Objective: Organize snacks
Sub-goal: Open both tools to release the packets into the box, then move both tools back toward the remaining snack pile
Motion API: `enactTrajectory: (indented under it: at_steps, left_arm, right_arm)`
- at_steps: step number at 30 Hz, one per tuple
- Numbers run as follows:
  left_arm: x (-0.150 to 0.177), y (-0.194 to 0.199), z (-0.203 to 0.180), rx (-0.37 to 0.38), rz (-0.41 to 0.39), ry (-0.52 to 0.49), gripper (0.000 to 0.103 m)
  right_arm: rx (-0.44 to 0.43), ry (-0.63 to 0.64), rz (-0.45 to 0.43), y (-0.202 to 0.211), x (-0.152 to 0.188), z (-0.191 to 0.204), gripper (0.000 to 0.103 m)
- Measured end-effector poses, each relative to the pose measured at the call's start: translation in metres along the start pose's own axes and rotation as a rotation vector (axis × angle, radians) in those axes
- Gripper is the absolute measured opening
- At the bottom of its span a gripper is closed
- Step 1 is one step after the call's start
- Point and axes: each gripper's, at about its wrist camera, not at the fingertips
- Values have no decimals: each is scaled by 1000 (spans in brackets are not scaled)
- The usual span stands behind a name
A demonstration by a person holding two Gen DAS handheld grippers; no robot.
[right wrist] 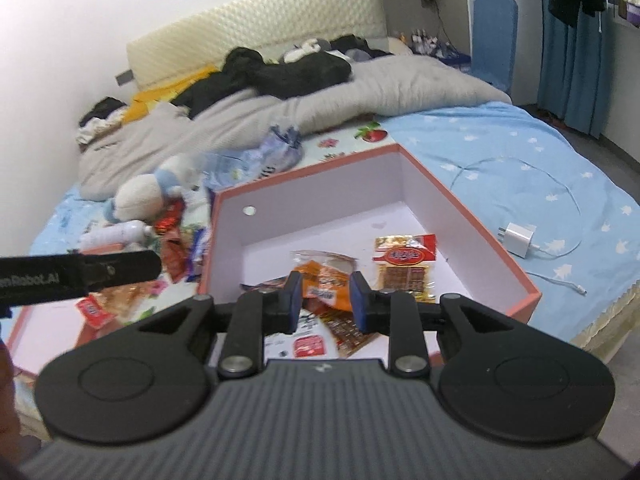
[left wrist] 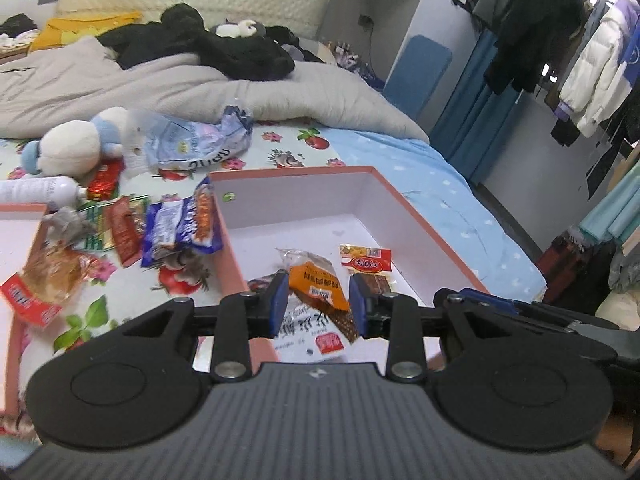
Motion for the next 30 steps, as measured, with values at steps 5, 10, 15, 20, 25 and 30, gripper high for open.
enactTrajectory:
  at_steps: [5,10,15,20,25,30]
  left_arm:
    - [21,42,8,-3,-27,42,38]
    - [39,71,17,-31,-49,50,38]
    - [53,98,27,-89,-70,69,38]
    - [68,114,33,-120,-78,112,38]
    - [70,121,32,-148,-93,85,38]
    - [75,125,44,-162,-92,117,38]
  right_arm:
    - [-21,33,-18,25,12,17,28]
    - [-73,41,-42,39,23,30,28]
    - [-130,58,-40,46,35,42,28]
    - [-186,104,-61,60,42,53,28]
    - [-212,120,-70,62,47,61,28]
    - [-230,160,-91,66,54,73,28]
Point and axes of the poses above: each gripper's, at about its wrist camera, not at the fingertips, and y roughly against the way its jaws point, z to its left, x to its underside, and after that the axes turned 3 degrees about -z, right-handed
